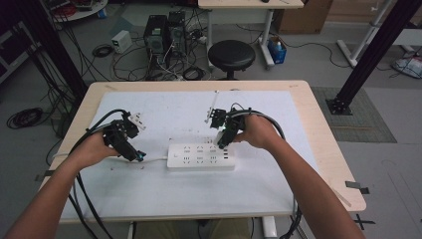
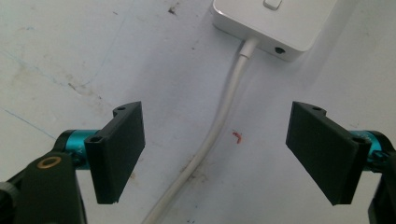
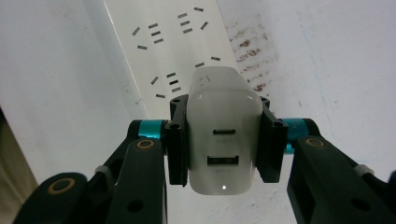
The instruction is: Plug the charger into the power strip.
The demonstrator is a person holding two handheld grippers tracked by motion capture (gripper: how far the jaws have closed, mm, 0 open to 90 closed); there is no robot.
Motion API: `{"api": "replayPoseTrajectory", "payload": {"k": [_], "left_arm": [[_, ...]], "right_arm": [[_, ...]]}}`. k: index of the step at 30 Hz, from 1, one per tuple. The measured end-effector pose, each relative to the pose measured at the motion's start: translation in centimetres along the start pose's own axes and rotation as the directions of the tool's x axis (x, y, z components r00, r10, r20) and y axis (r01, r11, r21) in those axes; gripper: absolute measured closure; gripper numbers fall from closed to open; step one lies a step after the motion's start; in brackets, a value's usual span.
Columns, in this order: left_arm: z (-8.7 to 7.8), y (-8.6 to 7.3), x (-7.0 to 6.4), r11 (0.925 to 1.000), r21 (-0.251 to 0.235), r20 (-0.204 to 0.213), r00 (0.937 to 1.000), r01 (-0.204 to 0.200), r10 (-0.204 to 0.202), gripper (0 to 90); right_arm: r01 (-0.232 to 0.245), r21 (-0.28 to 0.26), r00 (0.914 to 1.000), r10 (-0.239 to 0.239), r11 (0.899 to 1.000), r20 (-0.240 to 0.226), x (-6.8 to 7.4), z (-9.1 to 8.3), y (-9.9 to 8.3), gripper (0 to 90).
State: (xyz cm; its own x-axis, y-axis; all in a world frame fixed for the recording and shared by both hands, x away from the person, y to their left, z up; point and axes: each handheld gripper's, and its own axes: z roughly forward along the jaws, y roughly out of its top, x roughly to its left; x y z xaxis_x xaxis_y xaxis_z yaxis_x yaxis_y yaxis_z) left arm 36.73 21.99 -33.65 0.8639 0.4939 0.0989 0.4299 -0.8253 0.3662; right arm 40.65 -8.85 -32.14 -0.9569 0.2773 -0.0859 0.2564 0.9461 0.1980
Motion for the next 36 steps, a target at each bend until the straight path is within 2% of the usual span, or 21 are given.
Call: {"api": "replayPoseTrajectory", "payload": {"k": [3,4,9,10,11,14,15,17,19,21,23,25,26,27,28,30,31,32,33,35,36], "left_arm": [[0.3,-0.2,-0.1,0.9999,-0.006,0.001,0.9999,0.013,-0.013,19.7],[0.3,-0.2,-0.1,0.9999,-0.006,0.003,0.9999,0.012,-0.012,19.7],[0.3,-0.4,-0.1,0.9999,-0.004,0.004,0.9999,0.010,-0.010,19.7],[0.3,-0.4,-0.1,0.9997,-0.010,0.002,0.9998,0.020,-0.020,19.7],[0.3,-0.5,0.0,0.9999,-0.004,0.001,0.9999,0.012,-0.012,19.6],[0.3,-0.7,-0.1,0.9996,-0.014,0.001,0.9997,0.026,-0.026,19.6],[0.3,-0.7,0.0,0.9998,-0.009,0.000,0.9998,0.019,-0.019,19.6],[0.2,-0.9,0.0,0.9997,-0.008,0.000,0.9998,0.021,-0.021,19.6],[0.4,-1.0,-0.1,0.9991,-0.020,0.001,0.9993,0.037,-0.037,19.6],[0.4,-1.0,0.0,0.9996,-0.009,0.000,0.9996,0.028,-0.028,19.6],[0.5,-1.0,0.0,0.9996,-0.009,0.004,0.9997,0.026,-0.026,19.6],[0.6,-0.9,-0.1,0.9996,-0.012,0.005,0.9996,0.027,-0.027,19.6],[0.6,-0.9,-0.1,0.9996,-0.011,0.005,0.9996,0.027,-0.027,19.7],[0.6,-0.8,-0.2,0.9997,-0.008,0.007,0.9997,0.021,-0.021,19.6],[0.7,-0.8,-0.2,0.9996,-0.013,0.008,0.9997,0.024,-0.024,19.7],[0.6,-0.9,-0.3,0.9998,-0.009,0.009,0.9998,0.019,-0.019,19.7],[0.7,-0.9,-0.4,0.9993,-0.020,0.009,0.9995,0.032,-0.031,19.6],[0.7,-1.0,-0.3,0.9997,-0.012,0.010,0.9997,0.021,-0.021,19.7],[0.7,-1.0,-0.3,0.9997,-0.012,0.010,0.9997,0.021,-0.021,19.6],[0.7,-1.1,-0.3,0.9997,-0.012,0.011,0.9997,0.022,-0.022,19.7],[0.8,-1.2,-0.3,0.9994,-0.016,0.013,0.9995,0.030,-0.030,19.7]], "right_arm": [[0.033,0.047,0.9995,-0.033,0.998,0.002,0.5,1.2,1.0,62.0],[0.049,0.052,0.9988,-0.049,0.997,0.006,0.5,1.4,1.2,62.1],[0.066,0.058,0.9978,-0.066,0.996,-0.002,0.6,2.1,1.9,62.0],[0.073,0.067,0.9973,-0.074,0.995,0.001,0.6,2.3,2.1,62.0],[0.097,0.081,0.9952,-0.097,0.992,0.002,0.8,2.7,2.4,62.0],[0.117,0.096,0.9930,-0.118,0.988,0.005,0.9,3.1,2.8,62.1],[0.120,0.099,0.9926,-0.121,0.988,0.004,0.9,3.1,2.9,62.1],[0.151,0.111,0.9883,-0.153,0.982,0.008,1.0,3.3,3.1,62.1],[0.196,0.140,0.9799,-0.199,0.971,0.008,1.3,3.5,3.3,62.1],[0.240,0.157,0.9694,-0.245,0.958,0.015,1.5,3.6,3.6,62.2],[0.260,0.171,0.9641,-0.265,0.951,0.012,1.6,3.7,3.8,62.2],[0.266,0.176,0.9622,-0.272,0.948,0.013,1.6,3.8,4.1,62.2],[0.256,0.174,0.9651,-0.262,0.951,0.013,1.7,3.9,4.1,62.2],[0.264,0.176,0.9627,-0.270,0.948,0.013,1.6,3.9,4.2,62.3],[0.248,0.186,0.9668,-0.255,0.951,0.013,1.6,3.9,4.2,62.3],[0.237,0.190,0.9698,-0.244,0.953,0.011,1.6,4.0,4.3,62.4],[0.237,0.200,0.9695,-0.245,0.951,0.013,1.6,4.1,4.3,62.4],[0.233,0.202,0.9705,-0.241,0.951,0.014,1.7,4.2,4.3,62.4],[0.249,0.219,0.9651,-0.261,0.943,0.025,2.0,4.5,4.3,62.5],[0.254,0.220,0.9638,-0.265,0.942,0.024,1.9,4.5,4.4,62.5],[0.246,0.224,0.9664,-0.256,0.943,0.019,1.8,4.5,4.4,62.5]]}}
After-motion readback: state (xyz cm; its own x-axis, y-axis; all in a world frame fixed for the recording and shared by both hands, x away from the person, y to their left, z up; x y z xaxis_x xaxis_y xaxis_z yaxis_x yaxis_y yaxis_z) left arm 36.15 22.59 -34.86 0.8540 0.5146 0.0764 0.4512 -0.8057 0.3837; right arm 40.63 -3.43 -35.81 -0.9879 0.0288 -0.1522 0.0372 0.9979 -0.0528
